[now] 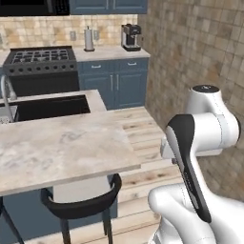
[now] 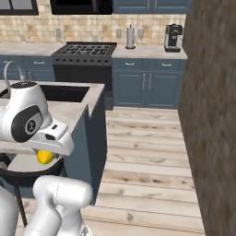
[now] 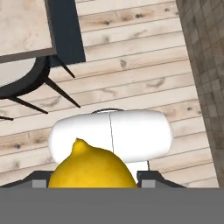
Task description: Retrieve a lemon from the fridge and place it on the cutting board with the fish.
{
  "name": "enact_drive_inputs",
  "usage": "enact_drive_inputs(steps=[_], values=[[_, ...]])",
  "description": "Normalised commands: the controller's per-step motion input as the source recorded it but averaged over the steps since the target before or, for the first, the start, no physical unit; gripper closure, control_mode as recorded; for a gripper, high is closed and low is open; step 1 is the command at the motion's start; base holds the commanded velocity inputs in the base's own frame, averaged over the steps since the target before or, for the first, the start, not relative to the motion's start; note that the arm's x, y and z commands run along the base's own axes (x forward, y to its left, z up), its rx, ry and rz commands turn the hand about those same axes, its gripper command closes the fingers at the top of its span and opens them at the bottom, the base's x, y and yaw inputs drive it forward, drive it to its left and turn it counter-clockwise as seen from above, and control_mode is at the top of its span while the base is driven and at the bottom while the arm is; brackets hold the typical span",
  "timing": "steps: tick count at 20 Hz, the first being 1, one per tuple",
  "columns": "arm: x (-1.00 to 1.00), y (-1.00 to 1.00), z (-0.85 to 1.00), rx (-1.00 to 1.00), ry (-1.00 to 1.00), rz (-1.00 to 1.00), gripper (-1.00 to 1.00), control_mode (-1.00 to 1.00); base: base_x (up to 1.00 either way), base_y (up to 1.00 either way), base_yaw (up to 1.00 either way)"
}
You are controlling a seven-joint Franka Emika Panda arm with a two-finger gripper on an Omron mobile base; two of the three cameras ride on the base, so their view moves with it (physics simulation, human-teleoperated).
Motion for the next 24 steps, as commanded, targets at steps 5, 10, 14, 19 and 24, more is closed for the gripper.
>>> enact_drive_inputs(steps=[5, 10, 14, 19, 24], values=[[0.00, 0.00, 0.00, 0.00, 0.00, 0.00, 1.00, 1.00, 0.46, -0.97, 0.00], [0.00, 0.00, 0.00, 0.00, 0.00, 0.00, 1.00, 1.00, 0.77, -0.56, 0.01], [0.00, 0.00, 0.00, 0.00, 0.00, 0.00, 1.00, 1.00, 1.00, -0.30, 0.07], [0.00, 0.00, 0.00, 0.00, 0.00, 0.00, 1.00, 1.00, 1.00, -0.05, 0.03], [0.00, 0.00, 0.00, 0.00, 0.00, 0.00, 1.00, 1.00, 1.00, -0.18, 0.10]])
